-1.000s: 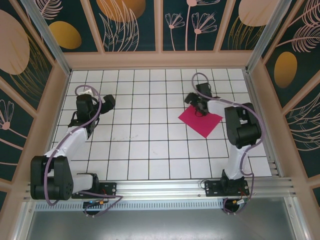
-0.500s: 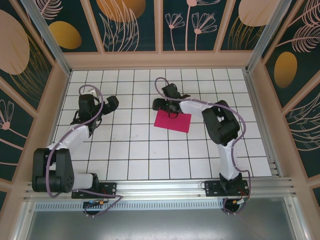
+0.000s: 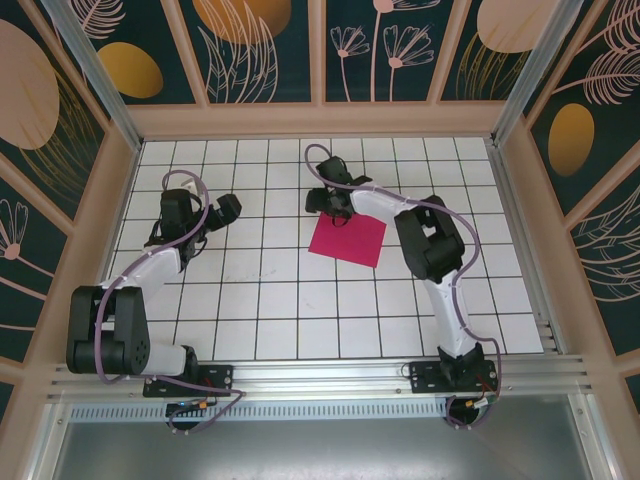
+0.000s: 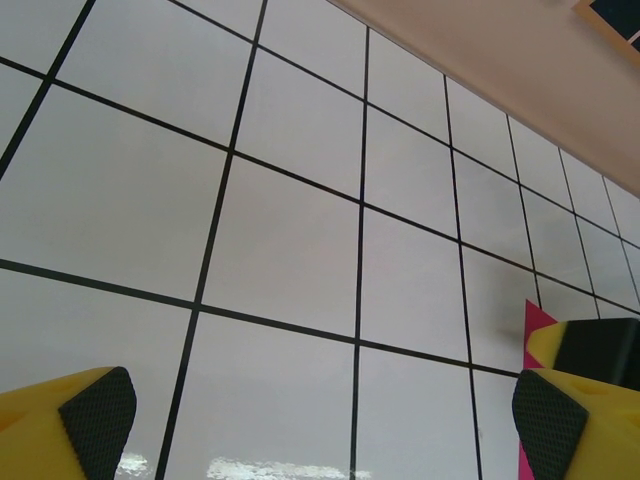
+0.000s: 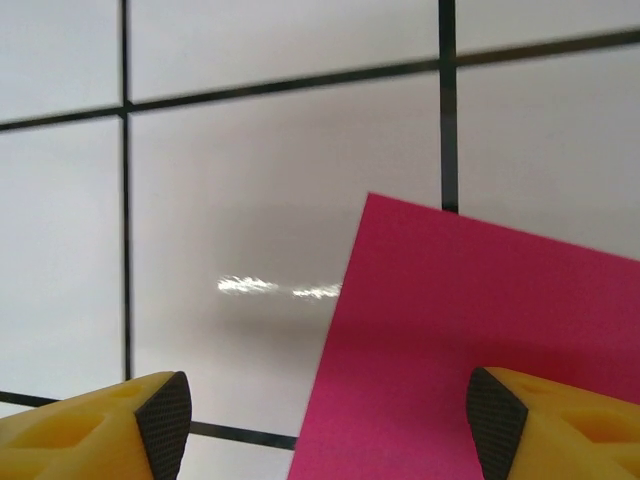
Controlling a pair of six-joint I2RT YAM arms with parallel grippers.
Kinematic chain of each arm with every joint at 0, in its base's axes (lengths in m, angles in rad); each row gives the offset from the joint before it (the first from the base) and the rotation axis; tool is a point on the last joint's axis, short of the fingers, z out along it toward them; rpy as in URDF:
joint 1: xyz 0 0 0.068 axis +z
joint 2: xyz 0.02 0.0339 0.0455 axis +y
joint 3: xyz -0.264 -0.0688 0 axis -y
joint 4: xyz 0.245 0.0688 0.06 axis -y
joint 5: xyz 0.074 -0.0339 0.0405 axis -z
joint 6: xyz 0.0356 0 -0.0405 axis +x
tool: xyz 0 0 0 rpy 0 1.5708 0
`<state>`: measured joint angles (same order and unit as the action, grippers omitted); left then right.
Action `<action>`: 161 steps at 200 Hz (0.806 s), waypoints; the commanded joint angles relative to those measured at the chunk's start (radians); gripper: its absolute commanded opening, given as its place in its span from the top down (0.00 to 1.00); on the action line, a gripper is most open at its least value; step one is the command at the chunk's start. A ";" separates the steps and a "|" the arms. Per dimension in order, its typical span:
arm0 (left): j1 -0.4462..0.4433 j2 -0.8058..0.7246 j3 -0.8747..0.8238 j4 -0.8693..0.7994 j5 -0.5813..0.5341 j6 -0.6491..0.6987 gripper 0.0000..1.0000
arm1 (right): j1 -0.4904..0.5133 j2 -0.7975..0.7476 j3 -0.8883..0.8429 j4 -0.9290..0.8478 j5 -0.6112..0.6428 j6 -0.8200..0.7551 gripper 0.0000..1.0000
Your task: Fold a paper plane with a square sheet of paper (pick it up from the middle)
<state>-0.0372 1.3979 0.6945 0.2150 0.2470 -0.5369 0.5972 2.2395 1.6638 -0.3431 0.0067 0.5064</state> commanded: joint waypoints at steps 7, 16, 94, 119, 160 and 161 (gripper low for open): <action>0.007 -0.014 -0.012 0.056 0.047 -0.078 0.02 | 0.013 0.022 -0.006 -0.080 -0.051 -0.020 0.25; 0.007 -0.003 -0.006 0.060 0.058 -0.091 0.01 | 0.026 0.011 -0.026 -0.091 -0.071 -0.031 0.25; 0.006 0.073 0.073 0.027 0.069 -0.060 0.02 | 0.110 -0.233 -0.190 -0.147 0.002 -0.070 0.26; 0.006 0.107 0.141 -0.071 0.015 -0.040 0.02 | 0.102 -0.282 -0.171 -0.230 0.106 -0.008 0.13; 0.006 0.108 0.157 -0.111 -0.010 -0.022 0.01 | 0.080 -0.315 -0.246 -0.338 0.113 0.021 0.01; 0.006 0.108 0.157 -0.111 -0.011 -0.021 0.02 | 0.079 -0.316 -0.247 -0.339 0.112 0.021 0.01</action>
<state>-0.0372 1.5017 0.8326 0.1570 0.2604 -0.5880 0.6865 1.9549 1.4593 -0.5598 0.0788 0.4965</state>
